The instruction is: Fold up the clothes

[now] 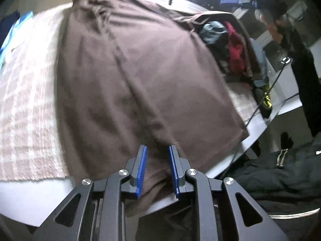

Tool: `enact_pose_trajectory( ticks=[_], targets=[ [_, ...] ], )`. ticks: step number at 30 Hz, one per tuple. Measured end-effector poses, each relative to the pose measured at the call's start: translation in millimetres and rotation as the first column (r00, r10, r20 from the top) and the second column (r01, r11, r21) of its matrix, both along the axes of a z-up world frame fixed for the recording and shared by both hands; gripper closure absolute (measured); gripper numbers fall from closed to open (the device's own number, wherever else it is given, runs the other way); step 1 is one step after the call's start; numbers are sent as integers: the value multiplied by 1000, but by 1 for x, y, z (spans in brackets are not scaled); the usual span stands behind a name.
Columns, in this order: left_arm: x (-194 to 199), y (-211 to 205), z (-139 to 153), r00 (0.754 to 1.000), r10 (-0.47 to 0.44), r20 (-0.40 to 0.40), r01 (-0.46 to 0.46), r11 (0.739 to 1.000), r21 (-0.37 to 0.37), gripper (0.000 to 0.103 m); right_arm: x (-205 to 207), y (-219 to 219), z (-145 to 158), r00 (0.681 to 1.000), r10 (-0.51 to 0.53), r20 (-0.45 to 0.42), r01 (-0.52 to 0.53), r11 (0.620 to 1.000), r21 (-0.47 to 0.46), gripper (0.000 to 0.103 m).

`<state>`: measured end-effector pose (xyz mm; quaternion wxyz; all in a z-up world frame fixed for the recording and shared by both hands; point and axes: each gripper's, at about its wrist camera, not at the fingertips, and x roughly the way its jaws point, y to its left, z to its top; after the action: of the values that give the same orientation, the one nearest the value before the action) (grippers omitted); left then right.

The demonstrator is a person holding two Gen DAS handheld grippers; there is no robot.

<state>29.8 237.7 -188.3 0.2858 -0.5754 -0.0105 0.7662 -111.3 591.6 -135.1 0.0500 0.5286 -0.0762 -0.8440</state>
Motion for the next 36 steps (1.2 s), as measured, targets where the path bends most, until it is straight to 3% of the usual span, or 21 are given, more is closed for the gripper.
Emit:
enact_pose_trajectory(
  ticks=[4, 7, 13, 18, 22, 25, 29, 33, 36],
  targets=[
    [9, 35, 12, 993, -110, -41, 112, 992, 56, 74, 43, 37, 4, 993, -114, -8, 114, 993, -17, 44],
    [17, 62, 11, 982, -184, -44, 187, 978, 93, 74, 79, 43, 13, 986, -167, -27, 166, 986, -30, 44],
    [37, 116, 12, 951, -304, -47, 308, 940, 147, 74, 130, 63, 25, 966, -259, -11, 259, 962, 87, 44],
    [32, 144, 17, 944, -325, -59, 330, 934, 136, 73, 162, 111, -3, 939, -343, 32, 341, 939, 42, 44],
    [10, 170, 19, 945, -323, -51, 327, 940, 100, 73, 185, 137, -47, 929, -359, 91, 366, 928, -75, 44],
    [-6, 194, 22, 938, -342, -53, 345, 934, 96, 73, 194, 141, -70, 942, -319, 105, 334, 923, -192, 44],
    [-31, 232, 22, 935, -354, -30, 354, 927, 126, 73, 198, 148, -100, 947, -287, 146, 320, 889, -327, 44],
    [-56, 282, 20, 933, -357, -41, 359, 923, 140, 73, 202, 155, -112, 947, -283, 151, 321, 852, -413, 44],
    [-71, 312, 10, 935, -354, -29, 355, 926, 131, 73, 206, 157, -107, 954, -274, 124, 300, 851, -431, 44]
  ],
)
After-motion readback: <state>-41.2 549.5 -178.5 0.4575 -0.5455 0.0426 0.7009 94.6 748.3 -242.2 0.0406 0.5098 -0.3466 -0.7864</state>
